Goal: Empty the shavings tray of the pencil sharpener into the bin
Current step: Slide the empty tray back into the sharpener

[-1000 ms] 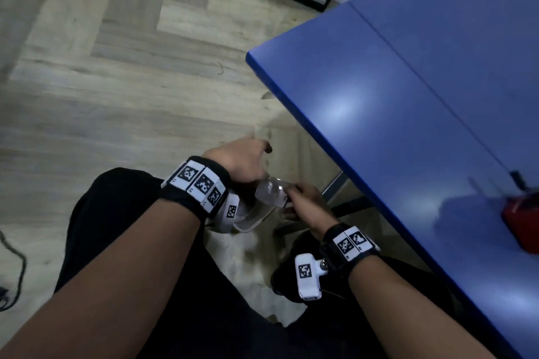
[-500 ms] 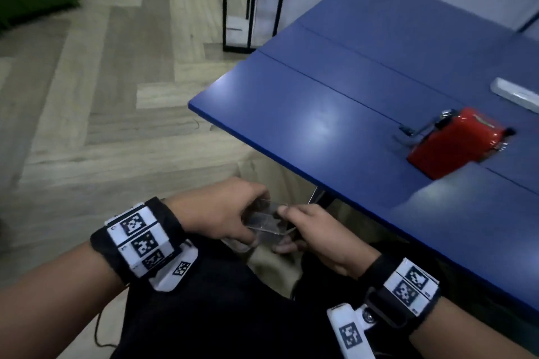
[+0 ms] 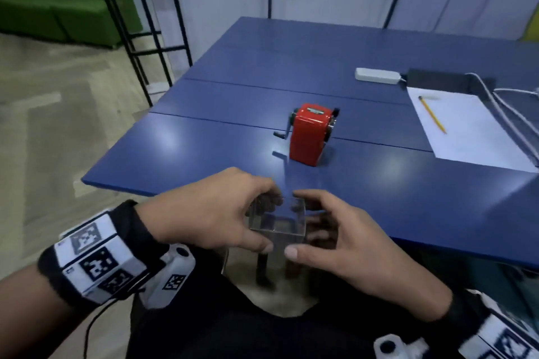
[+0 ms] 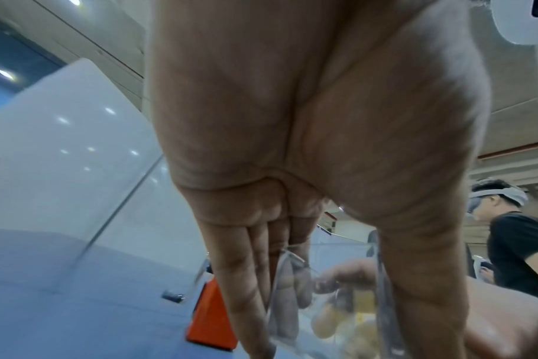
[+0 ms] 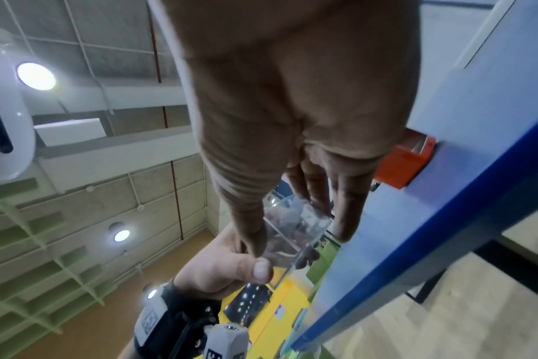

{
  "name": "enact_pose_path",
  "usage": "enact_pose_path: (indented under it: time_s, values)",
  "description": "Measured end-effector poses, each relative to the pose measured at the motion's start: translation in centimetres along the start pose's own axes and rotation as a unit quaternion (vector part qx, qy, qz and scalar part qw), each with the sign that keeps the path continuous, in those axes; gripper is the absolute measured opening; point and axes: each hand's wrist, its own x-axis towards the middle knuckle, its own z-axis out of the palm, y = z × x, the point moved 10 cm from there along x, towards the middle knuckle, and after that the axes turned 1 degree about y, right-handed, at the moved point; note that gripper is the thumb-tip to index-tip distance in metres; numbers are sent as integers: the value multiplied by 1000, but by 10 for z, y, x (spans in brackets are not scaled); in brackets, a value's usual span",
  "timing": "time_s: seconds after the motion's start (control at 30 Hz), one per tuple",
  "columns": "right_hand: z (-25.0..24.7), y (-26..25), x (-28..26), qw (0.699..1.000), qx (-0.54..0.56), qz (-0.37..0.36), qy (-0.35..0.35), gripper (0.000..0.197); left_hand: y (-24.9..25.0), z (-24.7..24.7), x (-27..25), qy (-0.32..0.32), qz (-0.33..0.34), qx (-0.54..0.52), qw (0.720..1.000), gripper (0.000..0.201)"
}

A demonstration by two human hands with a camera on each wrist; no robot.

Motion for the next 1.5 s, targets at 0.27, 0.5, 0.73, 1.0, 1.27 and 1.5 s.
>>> enact_pose_path:
  time_s: [0.27,0.5,0.73,1.0,1.27,1.5]
  values:
    - [-93,33,-2,989,-64,-5,132,59,54,-10,87,-11,69,32,997,73]
    - [-136,65,1,976,-120,29,180,60,34,-78,127,84,70,105,988,86]
    - [-145,83,0,963,-149,63,214,66,-5,-64,183,23,-18,123,992,122]
    - [-148,93,2,953,-149,85,251,70,-6,-36,226,78,-28,84,993,81]
    - [-120,89,4,951,-151,97,251,62,12,-39,214,15,105,105,989,45]
    - [-93,80,14,946,-171,105,255,61,7,-46,209,40,80,-53,995,62]
